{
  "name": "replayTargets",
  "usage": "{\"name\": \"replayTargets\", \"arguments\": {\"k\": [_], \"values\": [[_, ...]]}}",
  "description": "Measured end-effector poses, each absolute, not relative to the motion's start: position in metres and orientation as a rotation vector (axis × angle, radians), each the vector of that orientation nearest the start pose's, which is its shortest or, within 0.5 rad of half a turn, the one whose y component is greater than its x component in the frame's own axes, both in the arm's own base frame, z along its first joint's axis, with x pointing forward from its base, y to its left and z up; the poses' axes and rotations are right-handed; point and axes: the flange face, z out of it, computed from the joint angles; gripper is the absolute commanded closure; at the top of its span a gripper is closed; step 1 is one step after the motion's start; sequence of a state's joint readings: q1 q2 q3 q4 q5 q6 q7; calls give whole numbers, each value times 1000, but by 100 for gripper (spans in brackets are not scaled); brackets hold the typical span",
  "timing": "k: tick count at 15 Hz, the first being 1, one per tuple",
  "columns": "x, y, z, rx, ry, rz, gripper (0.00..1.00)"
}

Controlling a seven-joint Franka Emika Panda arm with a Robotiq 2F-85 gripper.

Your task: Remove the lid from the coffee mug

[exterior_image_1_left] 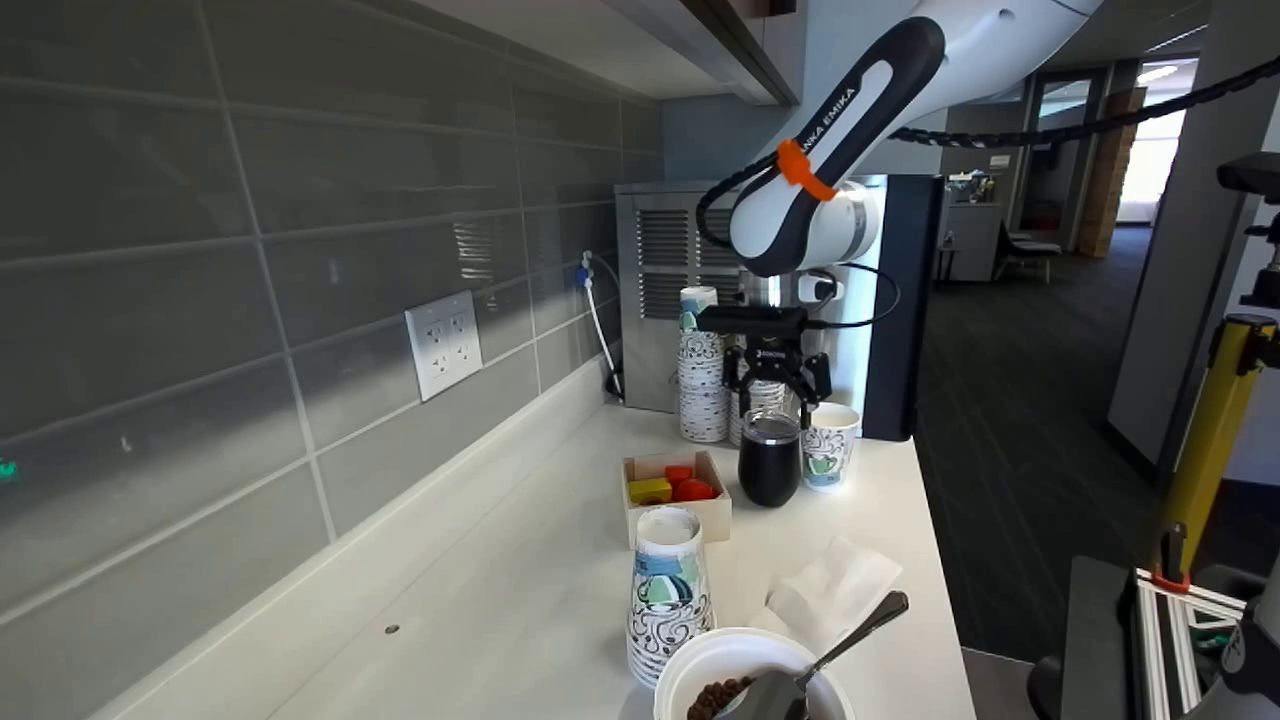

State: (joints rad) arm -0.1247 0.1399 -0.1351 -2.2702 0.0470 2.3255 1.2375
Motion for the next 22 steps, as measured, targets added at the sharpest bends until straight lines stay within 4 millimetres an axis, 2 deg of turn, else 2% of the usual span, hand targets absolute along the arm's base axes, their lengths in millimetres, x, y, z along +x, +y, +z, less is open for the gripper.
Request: {"name": "replayTargets", "arguments": {"k": [13,22], "values": [[506,-125,284,-2302,2181,143,0],[498,-124,289,-2200,2236,62,0]]}}
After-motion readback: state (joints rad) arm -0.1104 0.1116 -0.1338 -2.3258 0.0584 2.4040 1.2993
